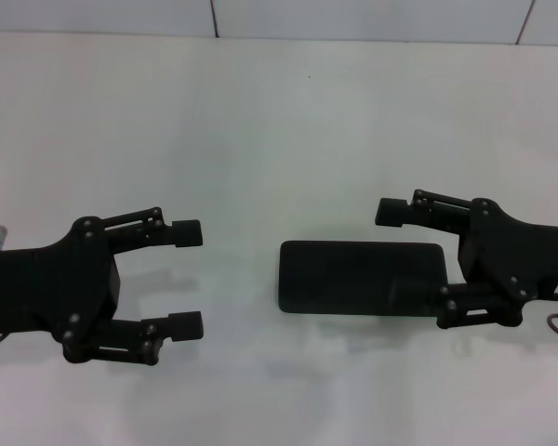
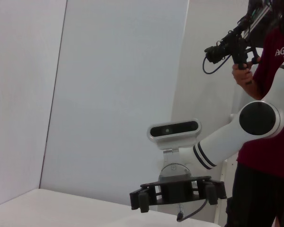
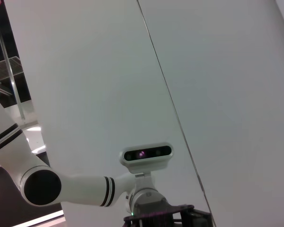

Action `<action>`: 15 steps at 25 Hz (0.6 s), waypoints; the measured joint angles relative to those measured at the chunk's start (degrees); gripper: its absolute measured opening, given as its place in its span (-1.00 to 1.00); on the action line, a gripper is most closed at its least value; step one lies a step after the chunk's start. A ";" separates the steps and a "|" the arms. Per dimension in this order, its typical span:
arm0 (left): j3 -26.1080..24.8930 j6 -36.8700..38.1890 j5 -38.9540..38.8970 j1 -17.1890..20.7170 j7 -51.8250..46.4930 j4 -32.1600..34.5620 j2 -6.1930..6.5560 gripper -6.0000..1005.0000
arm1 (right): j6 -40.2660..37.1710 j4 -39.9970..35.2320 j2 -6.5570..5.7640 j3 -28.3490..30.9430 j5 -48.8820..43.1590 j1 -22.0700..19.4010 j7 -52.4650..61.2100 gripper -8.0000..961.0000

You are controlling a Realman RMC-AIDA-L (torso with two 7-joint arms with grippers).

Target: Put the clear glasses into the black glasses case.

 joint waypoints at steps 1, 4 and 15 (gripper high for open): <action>-0.01 -0.02 0.00 0.02 0.10 0.00 -0.03 0.74 | 0.01 0.00 0.00 0.00 -0.08 -0.12 0.00 0.84; -0.06 -0.03 0.03 0.07 0.42 -0.18 -0.18 0.74 | 0.03 0.10 0.00 0.00 -0.19 -0.32 -0.04 0.84; -0.07 -0.55 0.44 -0.37 1.93 -2.11 -0.28 0.74 | 0.04 0.65 0.00 0.00 -0.38 -0.44 -0.40 0.84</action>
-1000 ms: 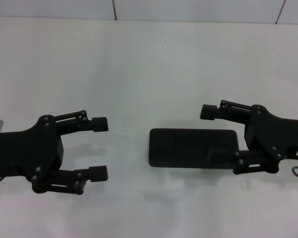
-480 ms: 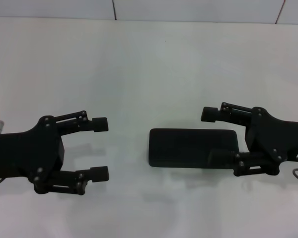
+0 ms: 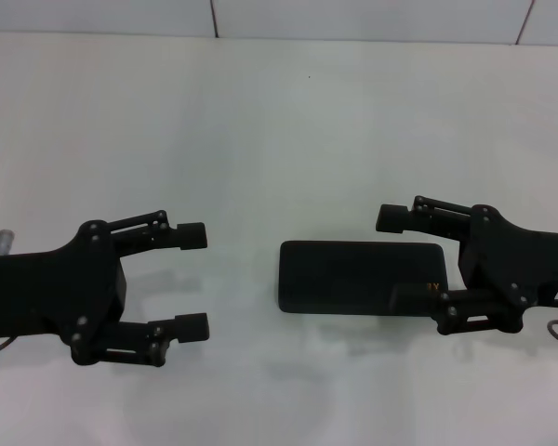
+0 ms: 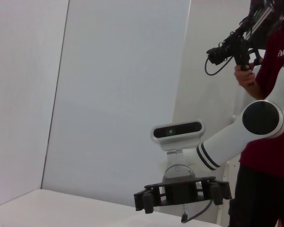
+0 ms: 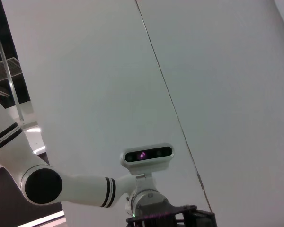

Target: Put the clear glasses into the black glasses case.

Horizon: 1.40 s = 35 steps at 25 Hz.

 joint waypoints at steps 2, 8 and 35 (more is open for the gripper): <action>0.00 0.00 0.00 0.03 0.01 0.00 0.00 0.74 | 0.00 -0.01 0.00 0.00 0.00 0.00 -0.01 0.84; 0.00 -0.05 0.00 0.16 0.04 0.00 -0.17 0.74 | 0.00 -0.01 0.00 0.00 0.00 0.01 -0.03 0.84; 0.00 -0.19 0.08 -0.02 0.04 0.00 -0.26 0.74 | -0.02 -0.19 0.00 0.00 0.21 0.26 -0.04 0.84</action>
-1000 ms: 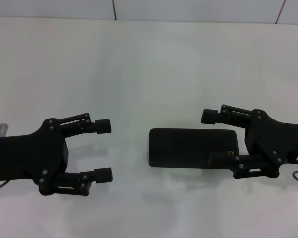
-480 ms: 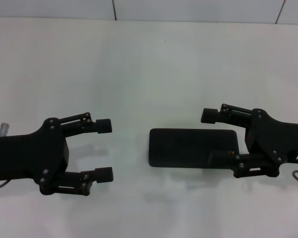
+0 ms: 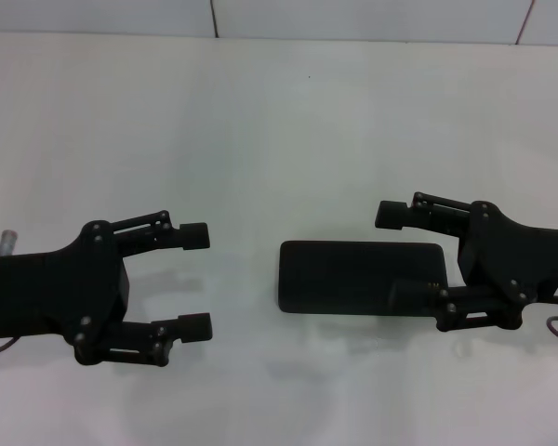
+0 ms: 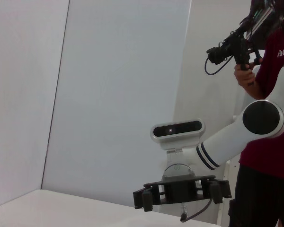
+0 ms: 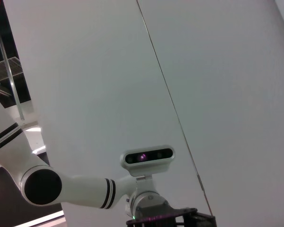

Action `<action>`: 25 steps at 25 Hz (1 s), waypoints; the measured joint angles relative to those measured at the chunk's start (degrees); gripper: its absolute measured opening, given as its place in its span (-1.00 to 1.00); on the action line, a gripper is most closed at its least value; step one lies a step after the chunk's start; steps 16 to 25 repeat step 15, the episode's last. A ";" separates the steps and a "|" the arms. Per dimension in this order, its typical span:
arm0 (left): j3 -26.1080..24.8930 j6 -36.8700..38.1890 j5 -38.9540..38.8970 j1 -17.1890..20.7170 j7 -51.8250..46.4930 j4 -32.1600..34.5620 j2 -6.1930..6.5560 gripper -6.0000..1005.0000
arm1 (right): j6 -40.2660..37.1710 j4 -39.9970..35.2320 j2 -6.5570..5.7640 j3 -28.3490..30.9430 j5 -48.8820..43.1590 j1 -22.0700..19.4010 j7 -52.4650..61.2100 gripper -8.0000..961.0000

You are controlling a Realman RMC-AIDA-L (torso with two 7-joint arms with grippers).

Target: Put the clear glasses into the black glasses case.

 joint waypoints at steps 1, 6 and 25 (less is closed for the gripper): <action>0.00 -0.01 0.00 0.00 0.00 0.00 0.00 0.74 | 0.00 -0.02 0.00 0.00 -0.01 0.01 0.00 0.84; 0.00 -0.40 0.00 0.00 0.00 0.00 0.00 0.74 | 0.00 -0.14 0.00 0.00 -0.06 0.01 0.00 0.84; 0.00 -0.52 0.02 0.00 0.00 0.00 0.00 0.74 | 0.00 -0.15 0.00 0.00 -0.20 0.11 0.00 0.84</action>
